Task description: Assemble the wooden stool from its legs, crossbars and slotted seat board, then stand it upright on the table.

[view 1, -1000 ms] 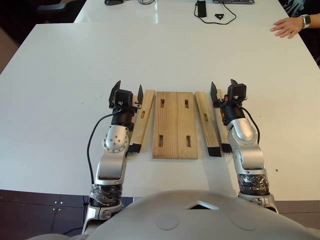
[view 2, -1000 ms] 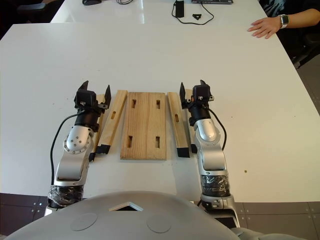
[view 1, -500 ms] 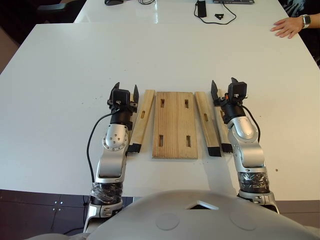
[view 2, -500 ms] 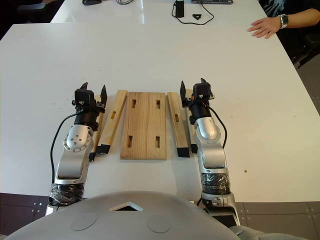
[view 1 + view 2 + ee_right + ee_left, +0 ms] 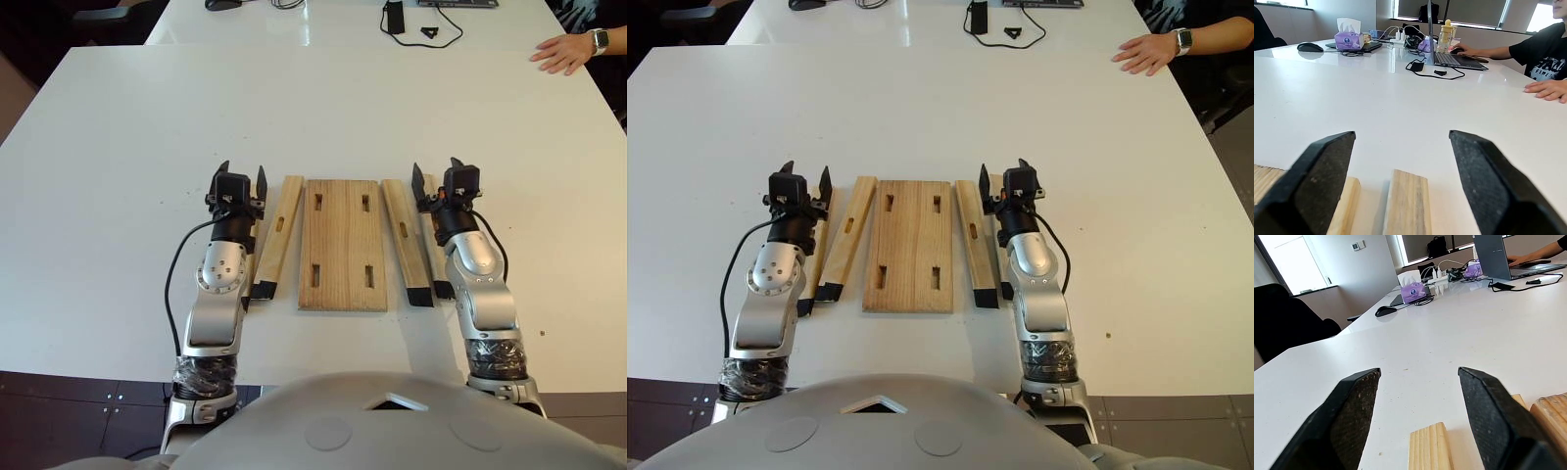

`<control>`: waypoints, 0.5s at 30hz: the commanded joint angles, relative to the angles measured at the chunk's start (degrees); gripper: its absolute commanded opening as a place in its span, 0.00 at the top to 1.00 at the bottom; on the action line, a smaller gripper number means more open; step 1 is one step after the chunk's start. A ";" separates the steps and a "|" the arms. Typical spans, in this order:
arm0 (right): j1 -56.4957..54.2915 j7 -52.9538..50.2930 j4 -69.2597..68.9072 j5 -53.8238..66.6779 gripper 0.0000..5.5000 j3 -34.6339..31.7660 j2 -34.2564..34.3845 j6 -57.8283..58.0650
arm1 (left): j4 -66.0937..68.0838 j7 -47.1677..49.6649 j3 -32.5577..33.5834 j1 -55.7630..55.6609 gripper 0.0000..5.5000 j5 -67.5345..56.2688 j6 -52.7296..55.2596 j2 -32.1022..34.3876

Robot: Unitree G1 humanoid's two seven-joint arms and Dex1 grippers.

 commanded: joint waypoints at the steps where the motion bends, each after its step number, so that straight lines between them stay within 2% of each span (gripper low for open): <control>1: 0.62 -0.09 0.17 -0.60 0.36 0.64 -0.13 -0.11 | 0.01 -0.26 0.53 -0.06 0.46 -0.33 0.80 0.24; 9: 0.57 -0.27 0.61 -0.67 0.36 0.64 -0.18 -0.21 | -0.10 -0.60 0.99 0.03 0.46 -0.52 1.00 0.55; 15: 1.52 -0.48 -0.09 -0.74 0.36 0.65 -0.16 0.01 | -2.21 -2.63 3.97 2.57 0.46 -1.96 2.48 2.56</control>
